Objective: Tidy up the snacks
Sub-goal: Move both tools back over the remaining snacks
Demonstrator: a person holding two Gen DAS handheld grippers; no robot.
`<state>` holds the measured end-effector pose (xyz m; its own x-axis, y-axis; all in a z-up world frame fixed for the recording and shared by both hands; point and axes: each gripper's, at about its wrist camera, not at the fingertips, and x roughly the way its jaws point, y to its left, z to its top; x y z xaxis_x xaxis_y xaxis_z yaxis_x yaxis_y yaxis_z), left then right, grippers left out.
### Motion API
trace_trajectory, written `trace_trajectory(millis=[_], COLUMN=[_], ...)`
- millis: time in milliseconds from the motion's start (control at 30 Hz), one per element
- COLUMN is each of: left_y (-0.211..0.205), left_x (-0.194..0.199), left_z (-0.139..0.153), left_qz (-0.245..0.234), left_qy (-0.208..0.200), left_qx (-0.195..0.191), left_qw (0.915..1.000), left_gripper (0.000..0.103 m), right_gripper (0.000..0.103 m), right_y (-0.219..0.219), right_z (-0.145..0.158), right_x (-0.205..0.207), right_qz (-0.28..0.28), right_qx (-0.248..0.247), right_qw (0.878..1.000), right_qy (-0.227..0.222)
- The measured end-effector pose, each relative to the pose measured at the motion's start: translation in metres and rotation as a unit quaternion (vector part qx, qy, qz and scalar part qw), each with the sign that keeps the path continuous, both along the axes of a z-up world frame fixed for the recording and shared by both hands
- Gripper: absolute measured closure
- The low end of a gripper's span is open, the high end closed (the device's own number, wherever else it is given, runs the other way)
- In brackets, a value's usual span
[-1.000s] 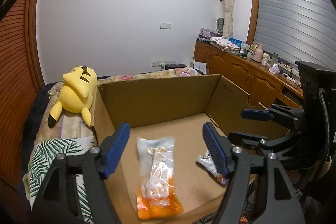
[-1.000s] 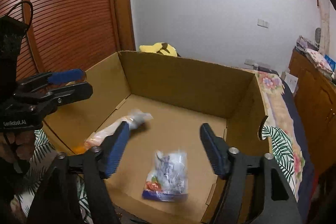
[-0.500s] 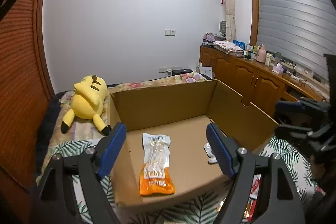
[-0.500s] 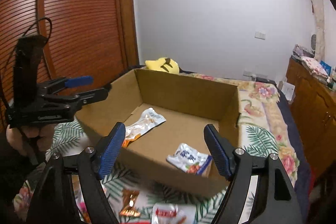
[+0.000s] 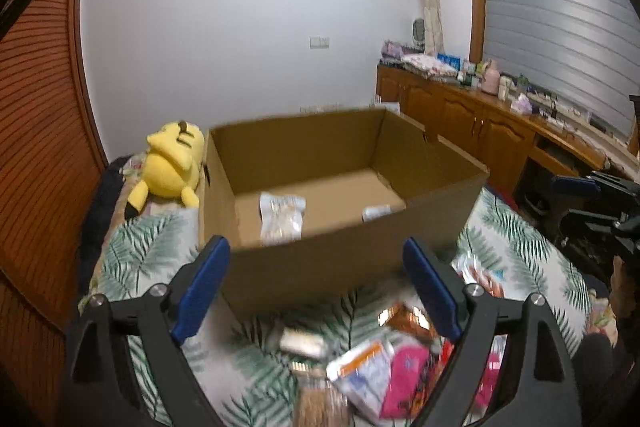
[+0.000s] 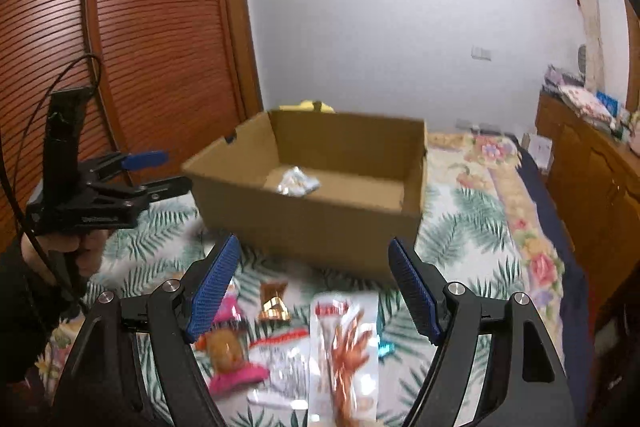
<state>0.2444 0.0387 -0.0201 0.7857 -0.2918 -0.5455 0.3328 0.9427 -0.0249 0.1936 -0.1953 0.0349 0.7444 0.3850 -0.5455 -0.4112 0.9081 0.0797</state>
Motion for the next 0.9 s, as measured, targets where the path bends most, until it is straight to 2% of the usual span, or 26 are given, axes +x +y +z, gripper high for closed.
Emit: trace_trajectory(millis=[167, 433, 600, 833, 900], left_y=[0.002, 0.006, 0.008, 0.007, 0.006], left_x=[-0.017, -0.032, -0.031, -0.029, -0.028], left_z=[-0.027, -0.071, -0.095, -0.107, -0.109], left_qz=[-0.008, -0.015, -0.008, -0.003, -0.002], left_qy=[0.04, 0.1, 0.136, 0.15, 0.152], left_qx=[0.011, 0.031, 0.048, 0.059, 0.066], left_qw=[0.9991, 0.9944, 0.9895, 0.9869, 0.9862], left_gripper=[0.014, 0.014, 0.014, 0.014, 0.014], right_gripper=[0.024, 0.024, 0.025, 0.026, 0.028], right_y=[-0.012, -0.016, -0.013, -0.014, -0.015], right_z=[-0.034, -0.097, -0.113, -0.129, -0.132], right_x=[-0.004, 0.017, 0.025, 0.031, 0.032], right_qz=[-0.016, -0.013, -0.005, -0.001, 0.003], right_qx=[-0.009, -0.028, -0.05, -0.067, -0.058], right_qw=[0.999, 0.994, 0.992, 0.989, 0.988], right_qy=[0.029, 0.104, 0.12, 0.132, 0.14])
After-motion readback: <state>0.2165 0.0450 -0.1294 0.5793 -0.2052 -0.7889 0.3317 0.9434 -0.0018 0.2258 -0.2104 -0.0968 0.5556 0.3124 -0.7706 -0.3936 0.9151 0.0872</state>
